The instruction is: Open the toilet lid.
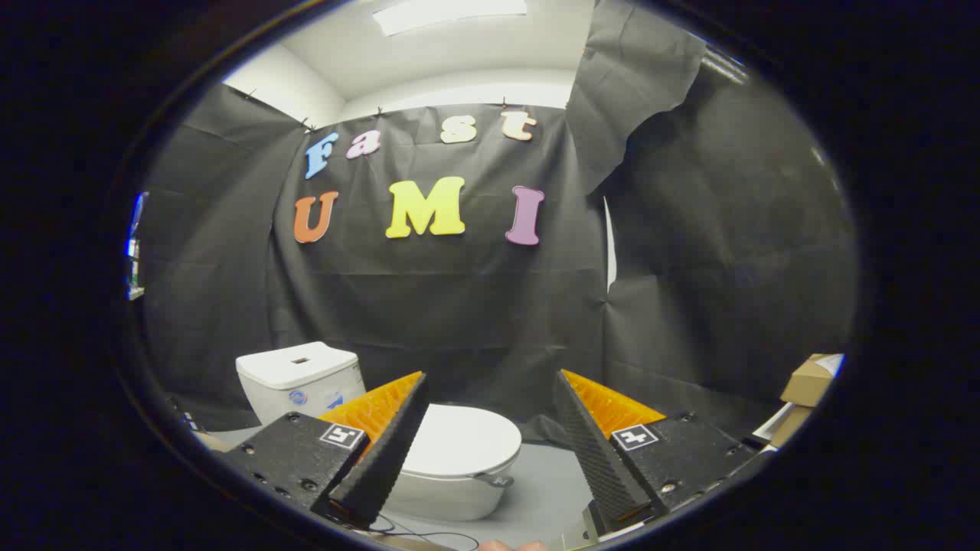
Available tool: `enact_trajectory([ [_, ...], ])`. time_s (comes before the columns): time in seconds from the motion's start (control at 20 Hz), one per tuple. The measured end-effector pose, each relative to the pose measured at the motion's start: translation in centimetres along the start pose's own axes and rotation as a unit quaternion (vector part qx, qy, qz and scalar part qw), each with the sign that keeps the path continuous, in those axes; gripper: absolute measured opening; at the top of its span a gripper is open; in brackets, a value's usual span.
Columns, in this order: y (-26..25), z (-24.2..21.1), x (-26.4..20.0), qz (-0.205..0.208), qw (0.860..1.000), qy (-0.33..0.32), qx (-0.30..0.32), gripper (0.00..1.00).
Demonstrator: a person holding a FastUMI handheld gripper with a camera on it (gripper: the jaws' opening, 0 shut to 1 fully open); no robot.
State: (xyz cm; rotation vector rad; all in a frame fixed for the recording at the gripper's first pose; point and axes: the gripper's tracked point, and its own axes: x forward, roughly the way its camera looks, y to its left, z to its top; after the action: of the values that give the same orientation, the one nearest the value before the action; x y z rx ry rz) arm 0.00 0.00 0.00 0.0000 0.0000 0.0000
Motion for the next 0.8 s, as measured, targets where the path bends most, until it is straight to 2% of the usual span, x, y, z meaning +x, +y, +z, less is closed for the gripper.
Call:
enact_trajectory([
  [0.5,-0.4,0.4,0.0,-0.004,1.0,-0.01,-0.015,1.0],
  [0.8,0.6,-0.8,0.4,0.001,1.0,0.005,-0.024,1.0],
])
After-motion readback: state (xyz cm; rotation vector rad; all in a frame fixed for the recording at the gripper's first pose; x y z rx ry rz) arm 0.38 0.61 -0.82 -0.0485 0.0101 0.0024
